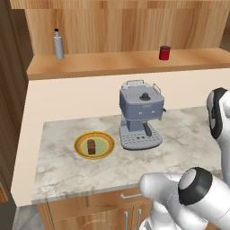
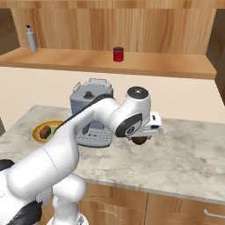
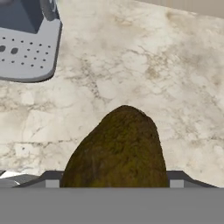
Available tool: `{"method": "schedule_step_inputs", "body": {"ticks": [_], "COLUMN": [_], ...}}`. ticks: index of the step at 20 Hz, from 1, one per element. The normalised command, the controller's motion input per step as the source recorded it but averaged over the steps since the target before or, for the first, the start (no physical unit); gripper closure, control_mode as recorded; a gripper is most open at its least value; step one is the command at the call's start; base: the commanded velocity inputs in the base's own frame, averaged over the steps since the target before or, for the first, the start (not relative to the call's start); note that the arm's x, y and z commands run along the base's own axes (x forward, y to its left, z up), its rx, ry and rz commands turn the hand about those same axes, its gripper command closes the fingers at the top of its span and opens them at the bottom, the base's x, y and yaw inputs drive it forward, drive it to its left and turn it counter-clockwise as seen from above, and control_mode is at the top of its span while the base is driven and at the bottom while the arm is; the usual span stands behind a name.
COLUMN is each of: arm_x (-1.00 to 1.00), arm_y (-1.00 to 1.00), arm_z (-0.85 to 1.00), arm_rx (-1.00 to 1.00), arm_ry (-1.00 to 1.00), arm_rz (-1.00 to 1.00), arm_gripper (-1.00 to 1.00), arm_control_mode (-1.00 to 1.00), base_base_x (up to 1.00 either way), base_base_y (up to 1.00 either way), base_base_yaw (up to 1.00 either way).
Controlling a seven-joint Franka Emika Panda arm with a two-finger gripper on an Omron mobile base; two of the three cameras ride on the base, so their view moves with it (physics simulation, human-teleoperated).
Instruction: Pick the avocado and bread from the counter and place them on the plate. Then pick the jam from the cabinet and place it next to the plate. Lastly close the cabinet door.
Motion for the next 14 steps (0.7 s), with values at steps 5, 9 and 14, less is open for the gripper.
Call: {"method": "schedule_step_inputs", "body": {"ticks": [5,9,14], "arm_x": [-0.35,-0.26,-0.18], "arm_y": [0.93,0.90,0.88], "arm_z": [0.55,0.47,0.40], "arm_rx": [-0.04,-0.06,-0.06], "arm_ry": [-0.05,-0.04,0.00], "arm_rz": [0.00,0.00,0.00], "arm_gripper": [1.00,1.00,1.00], "arm_control_mode": [-1.00,-1.00,-1.00], "base_base_x": [0.00,0.00,0.00], "base_base_y": [0.00,0.00,0.00], "base_base_yaw": [0.00,0.00,0.00]}}
